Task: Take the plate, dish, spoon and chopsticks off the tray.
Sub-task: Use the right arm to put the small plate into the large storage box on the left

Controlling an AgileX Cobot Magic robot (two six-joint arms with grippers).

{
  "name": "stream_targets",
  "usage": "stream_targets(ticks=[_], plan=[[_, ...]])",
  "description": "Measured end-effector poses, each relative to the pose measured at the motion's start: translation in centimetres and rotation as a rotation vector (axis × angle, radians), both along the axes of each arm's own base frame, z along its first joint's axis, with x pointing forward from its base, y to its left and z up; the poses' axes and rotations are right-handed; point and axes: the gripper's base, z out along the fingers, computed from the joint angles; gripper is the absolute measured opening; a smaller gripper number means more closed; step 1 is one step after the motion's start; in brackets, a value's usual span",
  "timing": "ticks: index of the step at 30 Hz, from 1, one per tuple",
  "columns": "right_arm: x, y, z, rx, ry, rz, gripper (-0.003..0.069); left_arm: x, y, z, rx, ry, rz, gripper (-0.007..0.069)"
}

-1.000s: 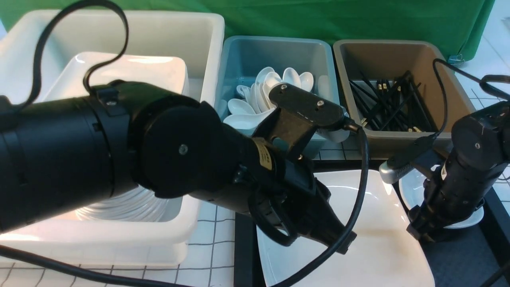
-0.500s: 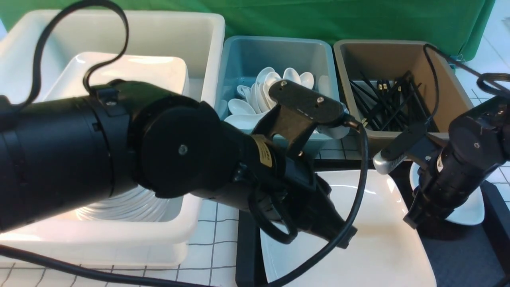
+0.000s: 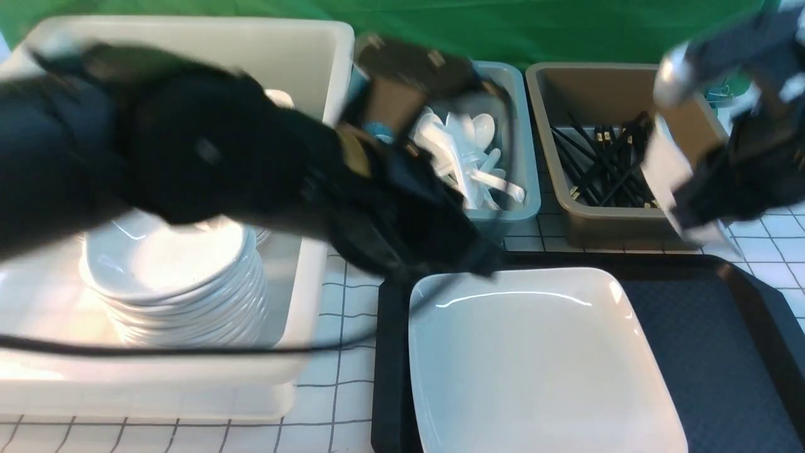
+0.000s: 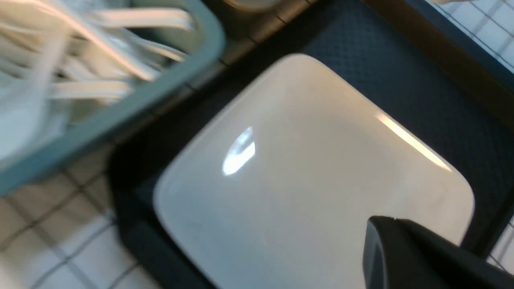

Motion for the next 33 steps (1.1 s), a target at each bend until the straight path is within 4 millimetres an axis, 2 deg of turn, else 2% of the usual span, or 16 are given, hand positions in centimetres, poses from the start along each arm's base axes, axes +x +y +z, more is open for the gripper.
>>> stream_targets(ticks=[1, 2, 3, 4, 6, 8, 10, 11, 12, 15, 18, 19, 20, 22, 27, 33], plan=[[-0.7, 1.4, 2.5, 0.103, -0.045, 0.073, 0.0045, 0.3, 2.1, 1.5, -0.011, -0.023, 0.053, -0.0003], [-1.0, 2.2, 3.5, 0.139, -0.062, 0.117, 0.0045, 0.4, 3.4, 2.3, -0.012, -0.038, 0.085, -0.0003], [-1.1, 2.4, 3.9, 0.160, -0.068, 0.129, 0.0045, 0.4, 3.4, 2.4, -0.012, -0.040, 0.085, -0.0003], [-1.6, 4.4, 5.2, 0.217, -0.082, 0.216, 0.0045, 0.3, 5.9, 3.7, -0.011, -0.068, 0.150, -0.0003], [-2.1, 6.7, 6.2, 0.256, -0.088, 0.302, 0.0044, -0.1, 8.6, 5.1, -0.002, -0.098, 0.223, -0.0003], [-2.5, 8.9, 6.6, 0.272, -0.086, 0.375, 0.0044, -0.8, 11.1, 6.1, 0.012, -0.119, 0.293, -0.0003], [-3.0, 12.7, 6.4, 0.278, -0.064, 0.477, 0.0044, -1.8, 14.2, 7.2, 0.031, -0.134, 0.395, -0.0003], [-3.1, 13.6, 6.3, 0.277, -0.057, 0.500, 0.0044, -2.3, 15.2, 7.5, 0.037, -0.136, 0.431, -0.0003], [-3.2, 15.9, 5.7, 0.277, -0.037, 0.547, 0.0044, -3.1, 16.6, 7.9, 0.046, -0.134, 0.484, -0.0003], [-3.1, 19.7, 4.5, 0.268, -0.008, 0.612, 0.0044, -5.0, 19.2, 8.4, 0.067, -0.115, 0.597, -0.0003], [-2.5, 23.4, 3.0, 0.257, 0.006, 0.656, 0.0044, -6.6, 21.0, 8.4, 0.079, -0.103, 0.697, -0.0003], [-2.4, 23.6, 2.9, 0.257, 0.007, 0.658, 0.0044, -6.7, 21.1, 8.4, 0.079, -0.102, 0.702, -0.0003], [-1.8, 25.4, 2.0, 0.253, 0.010, 0.669, 0.0044, -7.3, 21.7, 8.2, 0.080, -0.105, 0.741, -0.0003], [-1.1, 26.7, 1.2, 0.251, 0.012, 0.672, 0.0044, -8.0, 22.1, 7.9, 0.084, -0.100, 0.772, -0.0003], [0.3, 28.9, 0.0, 0.248, -0.003, 0.674, 0.0044, -9.1, 22.2, 7.4, 0.108, -0.090, 0.767, -0.0003], [1.2, 29.7, -1.6, 0.199, -0.008, 0.671, 0.0044, -9.3, 22.2, 7.5, 0.107, -0.095, 0.764, -0.0003]])
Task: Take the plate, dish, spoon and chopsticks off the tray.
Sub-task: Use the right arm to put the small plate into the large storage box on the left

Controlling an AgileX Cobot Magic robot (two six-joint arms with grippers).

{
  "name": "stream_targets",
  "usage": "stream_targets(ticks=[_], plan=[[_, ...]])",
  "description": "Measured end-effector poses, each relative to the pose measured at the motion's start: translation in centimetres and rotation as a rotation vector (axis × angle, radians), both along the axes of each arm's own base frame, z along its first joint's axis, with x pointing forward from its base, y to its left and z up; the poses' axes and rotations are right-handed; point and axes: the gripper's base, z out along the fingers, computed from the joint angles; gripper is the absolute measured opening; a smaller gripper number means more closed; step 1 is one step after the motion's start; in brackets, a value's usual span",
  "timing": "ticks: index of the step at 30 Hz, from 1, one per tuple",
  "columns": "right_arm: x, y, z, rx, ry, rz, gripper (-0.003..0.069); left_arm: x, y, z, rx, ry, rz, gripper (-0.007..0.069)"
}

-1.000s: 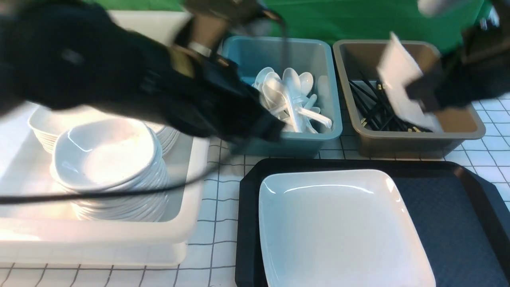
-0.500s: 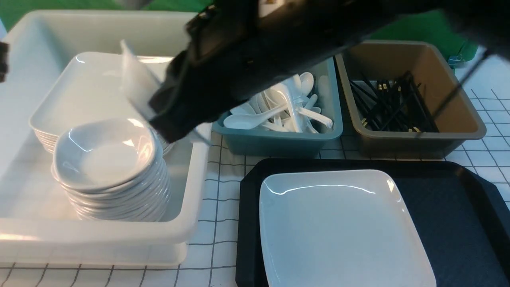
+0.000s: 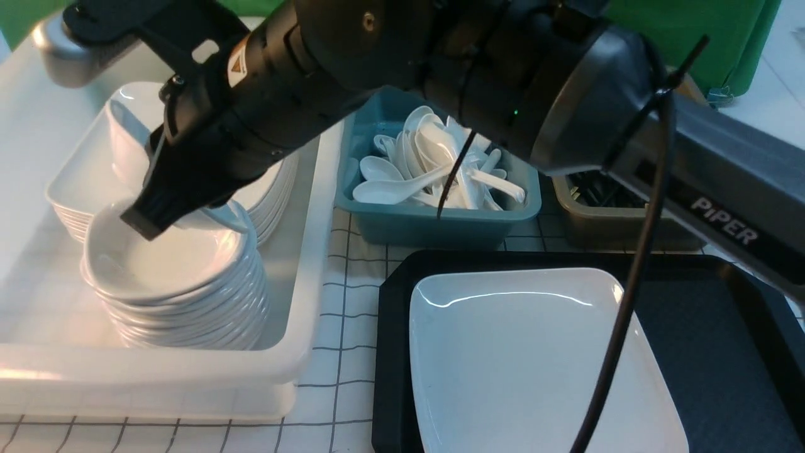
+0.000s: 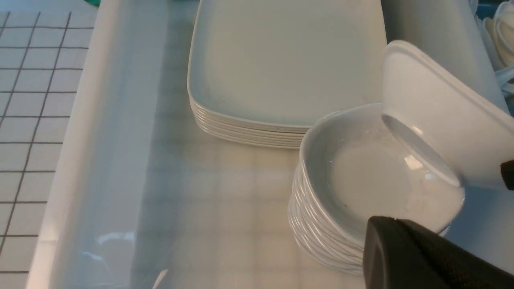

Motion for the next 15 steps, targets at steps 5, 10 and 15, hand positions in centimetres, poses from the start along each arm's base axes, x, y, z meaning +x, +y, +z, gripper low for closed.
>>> stream_targets(ticks=[5, 10, 15], plan=[[0.11, 0.27, -0.63, -0.018, -0.003, 0.001, 0.0087, 0.01, -0.07, 0.01, -0.007, -0.001, -0.004, -0.0003], [0.08, 0.23, -0.58, -0.020, 0.003, -0.001, 0.0215, 0.03, -0.31, 0.03, -0.014, -0.004, -0.032, -0.0003], [0.03, 0.22, -0.61, -0.021, 0.017, -0.011, 0.0391, 0.03, -0.38, 0.04, -0.017, -0.005, -0.040, -0.0003]])
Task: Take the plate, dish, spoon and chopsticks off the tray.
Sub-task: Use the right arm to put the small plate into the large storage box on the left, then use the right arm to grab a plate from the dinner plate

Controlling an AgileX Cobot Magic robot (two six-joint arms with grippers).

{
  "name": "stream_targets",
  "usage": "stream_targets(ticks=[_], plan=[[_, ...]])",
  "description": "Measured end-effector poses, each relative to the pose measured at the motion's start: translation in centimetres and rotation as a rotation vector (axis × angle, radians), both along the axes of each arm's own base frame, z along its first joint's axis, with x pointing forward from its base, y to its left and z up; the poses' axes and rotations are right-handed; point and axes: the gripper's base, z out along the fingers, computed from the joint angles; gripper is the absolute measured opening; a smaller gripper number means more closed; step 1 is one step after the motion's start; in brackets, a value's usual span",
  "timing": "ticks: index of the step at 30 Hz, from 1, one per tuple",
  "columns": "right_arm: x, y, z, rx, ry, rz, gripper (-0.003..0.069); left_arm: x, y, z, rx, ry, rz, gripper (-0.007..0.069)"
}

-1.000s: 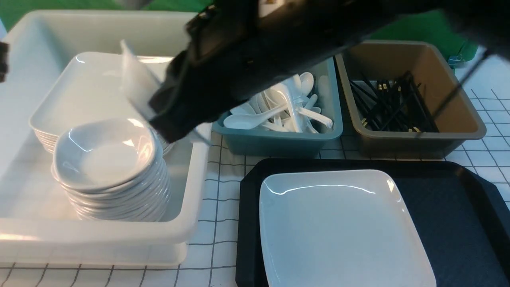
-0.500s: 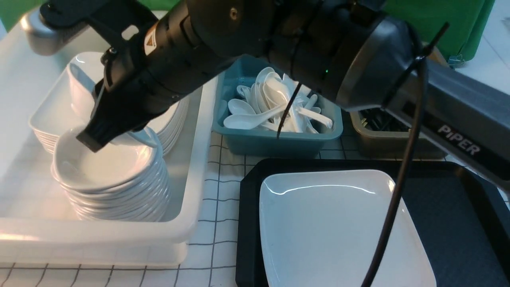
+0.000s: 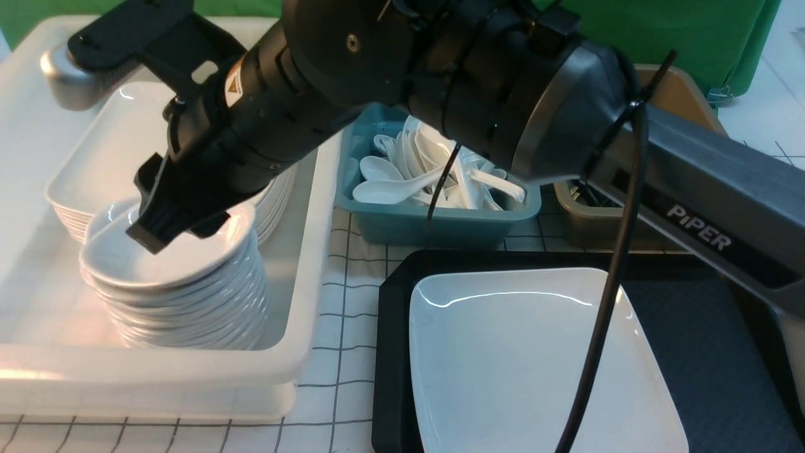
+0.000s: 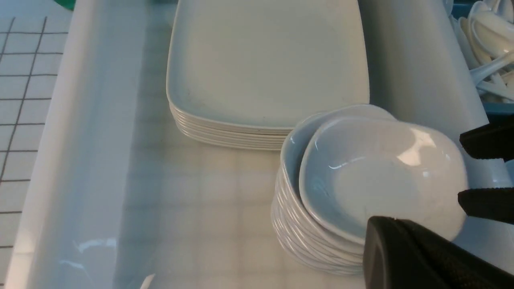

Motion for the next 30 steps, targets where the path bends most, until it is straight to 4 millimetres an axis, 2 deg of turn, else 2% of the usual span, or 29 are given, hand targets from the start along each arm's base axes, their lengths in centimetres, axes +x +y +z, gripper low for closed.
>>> stream_targets(ticks=[5, 8, 10, 13, 15, 16, 17, 18, 20, 21, 22, 25, 26, 27, 28, 30], plan=[[-0.3, -0.2, 0.1, -0.024, 0.009, 0.009, 0.0409, 0.0, 0.0, 0.0, 0.004, 0.000, -0.003, -0.0003], [-0.5, -1.7, 0.6, -0.137, 0.006, -0.021, 0.0365, 0.0, 0.0, 0.0, 0.002, -0.001, -0.007, -0.0003], [0.3, -4.1, 1.8, -0.253, -0.050, -0.107, 0.0252, 0.1, -0.5, 0.0, -0.042, -0.010, -0.037, -0.0003], [2.0, -8.1, 3.7, -0.289, -0.083, -0.236, 0.0083, 0.5, -1.9, 0.3, -0.129, -0.047, -0.169, -0.0003], [3.4, -12.3, 5.0, -0.275, -0.054, -0.347, 0.0020, 0.8, -3.2, 0.4, -0.217, -0.078, -0.304, -0.0003], [3.5, -12.6, 4.7, -0.280, -0.040, -0.354, 0.0018, 0.8, -3.5, 0.4, -0.234, -0.083, -0.327, -0.0003], [4.4, -16.4, 5.0, -0.264, 0.023, -0.435, 0.0001, 1.1, -4.4, 0.2, -0.288, -0.083, -0.407, -0.0003], [4.6, -18.1, 4.3, -0.270, 0.077, -0.463, -0.0001, 1.2, -4.8, -0.2, -0.302, -0.074, -0.440, -0.0003], [4.9, -23.3, 2.9, -0.274, 0.185, -0.566, -0.0002, 1.6, -5.5, -1.2, -0.294, -0.036, -0.486, -0.0003], [4.8, -24.6, 1.8, -0.282, 0.223, -0.590, -0.0002, 1.7, -5.6, -1.5, -0.284, -0.024, -0.493, -0.0003], [4.7, -26.6, 1.1, -0.277, 0.253, -0.638, -0.0002, 2.0, -5.9, -2.0, -0.269, -0.007, -0.502, -0.0003], [3.5, -31.5, -2.2, -0.257, 0.354, -0.765, -0.0002, 2.7, -6.7, -2.9, -0.224, 0.029, -0.523, -0.0003], [2.5, -33.3, -3.8, -0.236, 0.418, -0.820, -0.0002, 3.1, -7.2, -3.3, -0.205, 0.038, -0.540, -0.0003], [2.3, -33.6, -4.1, -0.235, 0.432, -0.829, -0.0002, 3.2, -7.3, -3.3, -0.202, 0.039, -0.541, -0.0003], [0.9, -35.4, -6.2, -0.198, 0.515, -0.887, 0.0000, 3.8, -8.2, -3.7, -0.195, 0.046, -0.571, -0.0003], [-0.5, -36.6, -8.2, -0.172, 0.588, -0.923, 0.0010, 4.3, -9.4, -4.2, -0.192, 0.052, -0.610, -0.0003]])
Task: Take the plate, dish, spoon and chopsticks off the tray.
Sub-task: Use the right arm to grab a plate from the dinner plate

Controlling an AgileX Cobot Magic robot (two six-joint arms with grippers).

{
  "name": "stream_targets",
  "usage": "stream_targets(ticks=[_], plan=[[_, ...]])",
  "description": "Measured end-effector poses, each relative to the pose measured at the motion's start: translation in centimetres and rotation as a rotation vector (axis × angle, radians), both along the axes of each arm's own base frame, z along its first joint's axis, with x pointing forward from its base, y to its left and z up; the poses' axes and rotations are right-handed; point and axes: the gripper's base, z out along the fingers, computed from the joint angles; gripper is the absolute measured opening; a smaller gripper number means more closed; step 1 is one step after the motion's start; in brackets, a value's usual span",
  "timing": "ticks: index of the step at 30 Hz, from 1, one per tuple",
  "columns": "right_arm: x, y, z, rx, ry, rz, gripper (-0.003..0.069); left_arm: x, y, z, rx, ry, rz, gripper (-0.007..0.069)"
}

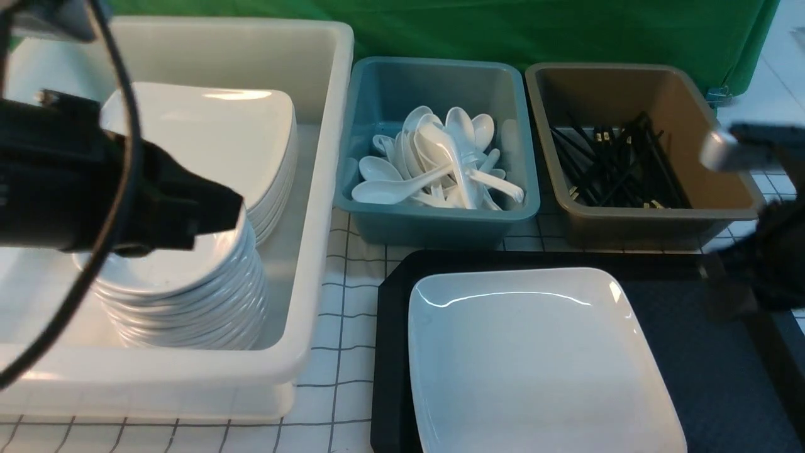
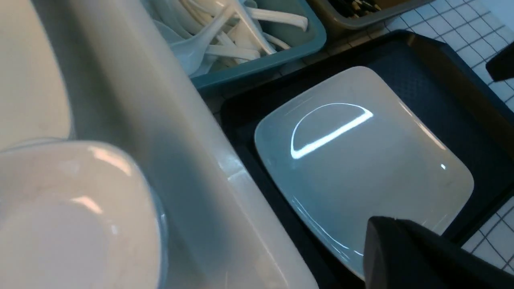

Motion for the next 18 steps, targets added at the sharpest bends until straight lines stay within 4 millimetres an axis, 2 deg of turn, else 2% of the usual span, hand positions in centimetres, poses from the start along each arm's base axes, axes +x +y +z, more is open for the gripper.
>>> stream_targets(ticks=[4, 6, 8, 9, 10, 12, 14, 18], plan=[[-2.8, -1.1, -4.9, 0.028, 0.096, -0.076, 0.0102, 1.1, -3.6, -1.6, 0.012, 0.026, -0.115, -0.0003], [-4.0, -1.1, -6.8, 0.043, 0.129, -0.111, 0.0201, 1.4, -6.1, -2.9, 0.037, 0.044, -0.190, -0.0003], [-4.7, -1.1, -7.7, 0.058, 0.143, -0.132, 0.0291, 1.6, -7.9, -4.0, 0.057, 0.057, -0.240, -0.0003], [-4.9, -1.0, -8.1, 0.064, 0.142, -0.138, 0.0344, 1.7, -9.0, -4.8, 0.070, 0.065, -0.268, -0.0003], [-4.9, -0.9, -8.1, 0.064, 0.141, -0.139, 0.0351, 1.7, -9.0, -4.8, 0.071, 0.065, -0.268, -0.0003], [-5.1, -0.8, -8.5, 0.068, 0.130, -0.149, 0.0412, 1.7, -11.1, -6.3, 0.095, 0.083, -0.315, -0.0003], [-4.9, -0.8, -8.5, 0.072, 0.111, -0.160, 0.0427, 1.8, -12.2, -7.3, 0.110, 0.096, -0.336, -0.0003], [-4.6, -0.7, -8.4, 0.090, 0.087, -0.187, 0.0433, 2.0, -13.1, -8.4, 0.128, 0.116, -0.352, -0.0003]])
